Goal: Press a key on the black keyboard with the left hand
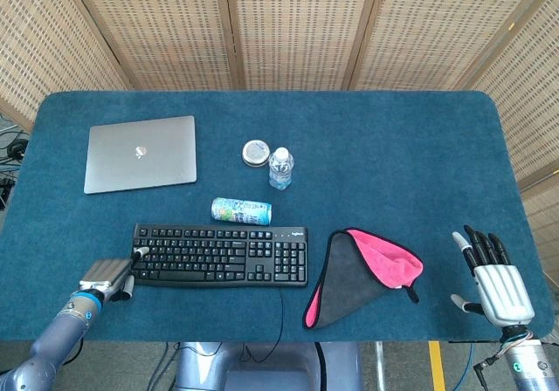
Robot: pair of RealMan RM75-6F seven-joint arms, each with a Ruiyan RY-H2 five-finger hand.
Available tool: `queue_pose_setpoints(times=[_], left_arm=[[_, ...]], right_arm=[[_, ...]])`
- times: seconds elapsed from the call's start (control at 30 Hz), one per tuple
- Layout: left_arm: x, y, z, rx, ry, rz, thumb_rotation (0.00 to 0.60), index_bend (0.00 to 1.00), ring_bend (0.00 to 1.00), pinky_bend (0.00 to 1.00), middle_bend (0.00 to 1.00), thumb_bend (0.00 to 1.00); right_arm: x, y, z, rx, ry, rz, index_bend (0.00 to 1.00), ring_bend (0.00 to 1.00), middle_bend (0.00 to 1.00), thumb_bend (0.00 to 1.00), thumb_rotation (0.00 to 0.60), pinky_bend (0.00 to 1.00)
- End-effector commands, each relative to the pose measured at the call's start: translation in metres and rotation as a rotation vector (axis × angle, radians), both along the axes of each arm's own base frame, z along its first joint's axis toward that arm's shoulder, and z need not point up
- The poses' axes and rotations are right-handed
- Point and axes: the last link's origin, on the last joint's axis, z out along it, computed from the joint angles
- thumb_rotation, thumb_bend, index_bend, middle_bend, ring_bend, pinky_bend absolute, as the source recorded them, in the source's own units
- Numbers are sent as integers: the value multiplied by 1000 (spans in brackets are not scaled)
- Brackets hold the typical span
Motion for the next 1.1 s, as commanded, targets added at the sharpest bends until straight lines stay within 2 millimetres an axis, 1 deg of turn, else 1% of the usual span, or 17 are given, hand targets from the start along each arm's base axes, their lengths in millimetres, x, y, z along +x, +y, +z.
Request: queue_pose_setpoints(times=[0.03,0.37,1.1], left_arm=[[1,0,-1,-6,1,-1,600,0,682,444,671,785],[4,1,-5,-13,2,-8,600,0,681,444,671,787],[6,5,-15,-28,6,4,600,0,681,444,671,803]], right_arm=[[0,0,0,0,0,1,0,0,0,19,600,0],[0,0,1,-2,-3,3,0,0,0,16,600,0],[0,0,1,-1,-7,7,0,0,0,19,600,0]])
